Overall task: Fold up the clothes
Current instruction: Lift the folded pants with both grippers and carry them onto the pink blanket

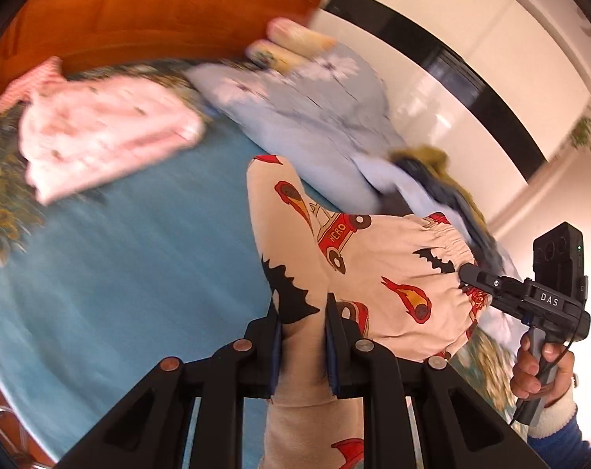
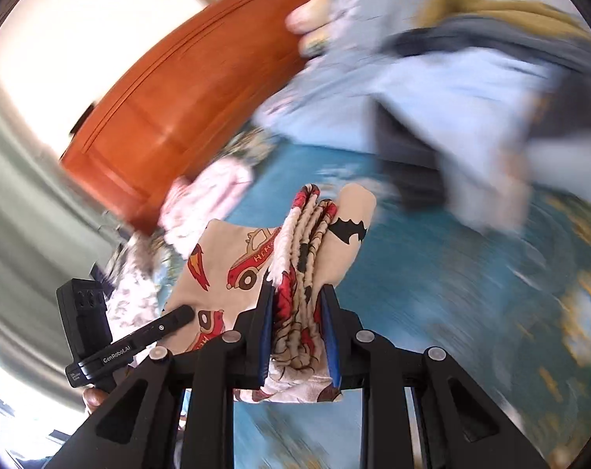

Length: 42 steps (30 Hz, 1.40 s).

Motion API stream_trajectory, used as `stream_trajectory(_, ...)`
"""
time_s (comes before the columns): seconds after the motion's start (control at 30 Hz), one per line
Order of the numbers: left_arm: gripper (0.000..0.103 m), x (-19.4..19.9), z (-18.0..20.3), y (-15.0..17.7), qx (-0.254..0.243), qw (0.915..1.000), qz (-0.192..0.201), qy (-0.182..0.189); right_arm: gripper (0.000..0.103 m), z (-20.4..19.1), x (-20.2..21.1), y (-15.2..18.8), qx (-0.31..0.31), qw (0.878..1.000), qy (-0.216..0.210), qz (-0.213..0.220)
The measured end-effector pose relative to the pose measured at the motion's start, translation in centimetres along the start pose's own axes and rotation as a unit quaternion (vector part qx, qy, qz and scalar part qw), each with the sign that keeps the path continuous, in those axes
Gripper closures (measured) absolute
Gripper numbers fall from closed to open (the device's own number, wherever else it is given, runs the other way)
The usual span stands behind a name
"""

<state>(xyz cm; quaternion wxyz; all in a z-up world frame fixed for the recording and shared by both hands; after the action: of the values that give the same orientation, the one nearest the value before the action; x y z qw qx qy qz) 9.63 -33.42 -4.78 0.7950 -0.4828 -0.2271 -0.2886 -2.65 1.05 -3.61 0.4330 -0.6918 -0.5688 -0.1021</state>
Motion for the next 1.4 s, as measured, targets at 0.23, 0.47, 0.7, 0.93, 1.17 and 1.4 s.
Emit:
stream_trajectory(0.23,0.084,2.0,-13.3,-9.5,0.044,0.9939,0.075,-0.068,0.079,-12.1,-16.3,-11.1,0.097,0.993,-0.047,-0.05)
stream_trajectory(0.47,0.084,1.9,-24.1,-15.0,0.097,0.9814,0.124,-0.109,0.079,-21.8,-30.5,-18.5,0.185,0.978,-0.041,-0.087)
stream_trajectory(0.7,0.084,0.4,-29.5,-16.6,0.143,0.9683,0.168,-0.118,0.079,-26.7,-39.7,-21.7,0.243,0.966,0.01,-0.084)
stream_trajectory(0.93,0.083,-2.5,-31.3,-15.1,0.154,0.9699,0.148,-0.117,0.092,-26.1,-43.7,-23.7,0.222,0.973,0.03,-0.055)
stream_trajectory(1.17,0.076,-1.8,-32.7,-13.8,0.182,0.9678,0.134,-0.11,0.092,-23.3,-45.2,-22.2,0.204,0.976,0.042,-0.057)
stream_trajectory(1.4,0.071,1.4,-28.6,-15.6,0.103,0.9662,0.154,-0.179,0.092,-23.6,-43.1,-20.0,0.223,0.974,-0.007,-0.038)
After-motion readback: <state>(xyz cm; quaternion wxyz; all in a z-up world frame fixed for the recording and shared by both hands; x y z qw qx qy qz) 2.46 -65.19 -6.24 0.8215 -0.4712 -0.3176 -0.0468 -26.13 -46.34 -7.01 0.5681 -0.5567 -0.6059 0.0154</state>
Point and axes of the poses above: each gripper's, at about its wrist camera, not at the fingertips, and x roughly against the way its jaws point, z to its right, y to its underside, the point moved 1 cm from there along -x, roughly the way its jaws point, and after that the axes turned 5 degrees about -x, right-handed, at the moved point
